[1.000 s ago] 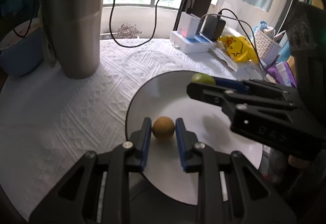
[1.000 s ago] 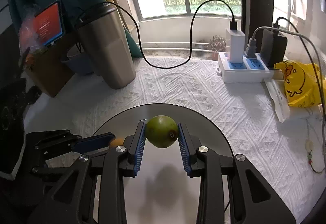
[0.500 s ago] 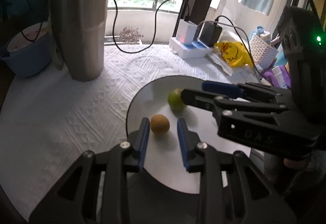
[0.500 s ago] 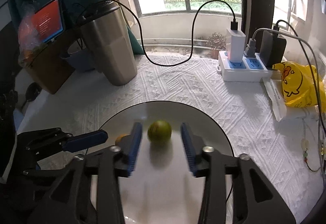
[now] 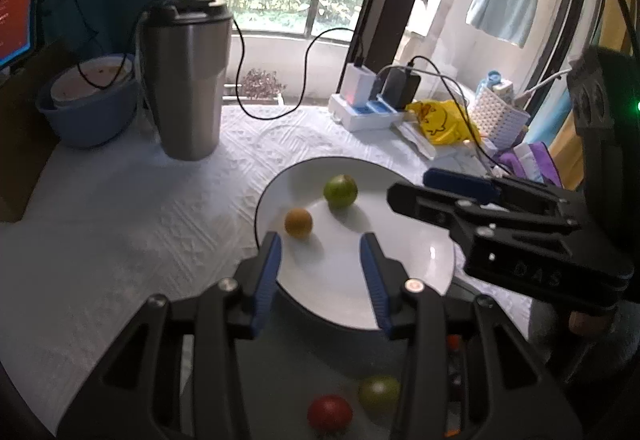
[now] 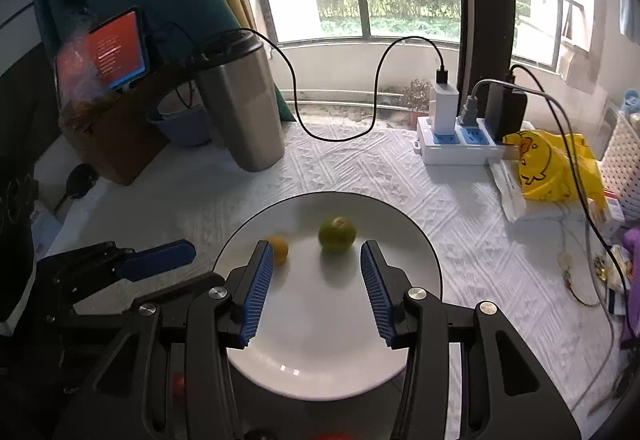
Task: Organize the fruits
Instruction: 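Open the right gripper over the bowl while the left gripper releases its yellow fruit, then move both grippers back over the tray toward the oranges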
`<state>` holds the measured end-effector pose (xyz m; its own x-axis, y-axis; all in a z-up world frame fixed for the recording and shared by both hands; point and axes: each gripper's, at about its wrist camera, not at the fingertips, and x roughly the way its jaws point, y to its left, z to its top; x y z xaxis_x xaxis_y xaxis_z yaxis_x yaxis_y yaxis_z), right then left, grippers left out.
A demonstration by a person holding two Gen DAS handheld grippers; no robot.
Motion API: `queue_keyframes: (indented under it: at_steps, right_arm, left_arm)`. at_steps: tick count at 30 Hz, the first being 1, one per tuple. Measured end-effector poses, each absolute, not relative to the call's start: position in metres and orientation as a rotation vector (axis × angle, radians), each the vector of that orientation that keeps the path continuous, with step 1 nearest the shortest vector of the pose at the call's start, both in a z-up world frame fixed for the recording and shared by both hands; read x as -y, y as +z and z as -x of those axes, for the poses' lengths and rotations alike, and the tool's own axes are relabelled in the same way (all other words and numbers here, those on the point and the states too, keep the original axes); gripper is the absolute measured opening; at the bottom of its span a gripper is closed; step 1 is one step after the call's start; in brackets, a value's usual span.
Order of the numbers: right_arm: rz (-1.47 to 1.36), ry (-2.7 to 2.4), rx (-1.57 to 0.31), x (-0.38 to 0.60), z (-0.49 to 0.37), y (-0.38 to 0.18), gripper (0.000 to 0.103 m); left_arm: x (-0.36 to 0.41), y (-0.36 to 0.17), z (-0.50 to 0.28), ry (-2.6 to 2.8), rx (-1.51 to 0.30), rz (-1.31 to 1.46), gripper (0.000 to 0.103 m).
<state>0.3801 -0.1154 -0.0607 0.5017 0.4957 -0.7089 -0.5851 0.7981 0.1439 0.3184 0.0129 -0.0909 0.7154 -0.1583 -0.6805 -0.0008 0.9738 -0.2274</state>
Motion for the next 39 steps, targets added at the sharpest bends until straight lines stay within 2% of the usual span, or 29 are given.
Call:
queue_keyframes:
  at_steps: [21,39]
  right_arm:
    - [0.117,0.676,-0.754,0.157,-0.288,-0.038,0.048]
    - [0.121,0.706,-0.829,0.176,-0.221,-0.08,0.048]
  left_arm:
    - [0.011,-0.074,-0.234,-0.076,-0.726,0.198,0.043]
    - [0.033,-0.103,-0.178,-0.12,-0.778,0.196,0.043]
